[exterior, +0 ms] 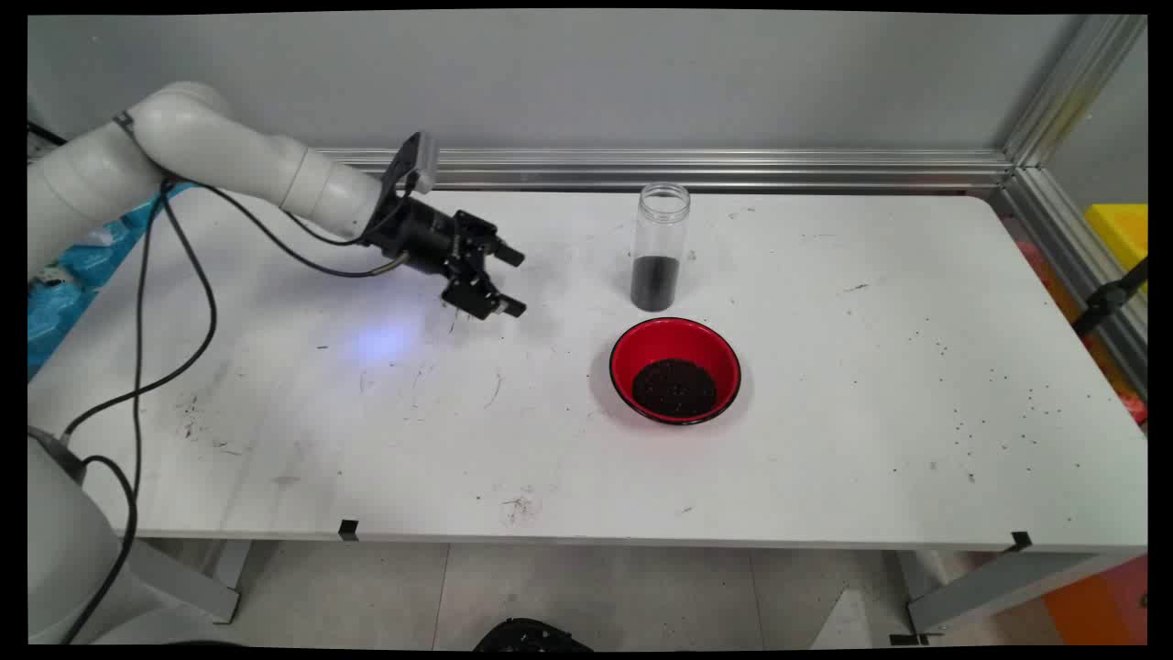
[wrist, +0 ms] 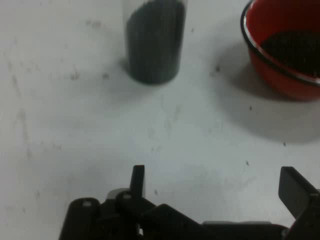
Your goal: Pick up the black seasoning powder from the table
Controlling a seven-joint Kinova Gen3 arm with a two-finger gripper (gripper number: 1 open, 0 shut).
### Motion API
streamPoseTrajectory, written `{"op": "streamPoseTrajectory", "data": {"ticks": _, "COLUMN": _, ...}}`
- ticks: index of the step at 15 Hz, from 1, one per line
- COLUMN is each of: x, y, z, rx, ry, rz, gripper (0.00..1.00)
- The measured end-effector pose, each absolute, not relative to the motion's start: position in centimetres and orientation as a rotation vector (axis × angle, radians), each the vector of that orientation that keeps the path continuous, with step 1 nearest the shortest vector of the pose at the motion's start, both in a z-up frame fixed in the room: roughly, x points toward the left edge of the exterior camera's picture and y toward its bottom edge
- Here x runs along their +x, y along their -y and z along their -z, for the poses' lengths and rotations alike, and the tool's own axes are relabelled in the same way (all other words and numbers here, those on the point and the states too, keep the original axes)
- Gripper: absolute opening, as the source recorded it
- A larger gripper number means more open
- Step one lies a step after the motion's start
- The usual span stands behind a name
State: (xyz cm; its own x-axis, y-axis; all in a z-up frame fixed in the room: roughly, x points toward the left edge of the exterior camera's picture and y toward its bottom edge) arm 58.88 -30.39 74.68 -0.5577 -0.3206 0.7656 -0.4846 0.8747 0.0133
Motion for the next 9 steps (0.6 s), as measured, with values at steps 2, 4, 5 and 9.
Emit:
{"op": "streamPoseTrajectory", "data": {"ticks": 2, "x": 58.3, "y": 31.0, "z": -74.9, "rx": 0.572, "ry": 2.2, "rz": -0.256, "gripper": 1.0}}
{"op": "streamPoseTrajectory", "data": {"ticks": 4, "x": 57.5, "y": 31.7, "z": -74.9, "rx": 0.567, "ry": 2.189, "rz": -0.263, "gripper": 1.0}}
{"op": "streamPoseTrajectory", "data": {"ticks": 5, "x": 57.0, "y": 32.1, "z": -74.8, "rx": 0.565, "ry": 2.183, "rz": -0.268, "gripper": 1.0}}
{"op": "streamPoseTrajectory", "data": {"ticks": 9, "x": 55.2, "y": 33.8, "z": -74.3, "rx": 0.559, "ry": 2.152, "rz": -0.285, "gripper": 1.0}}
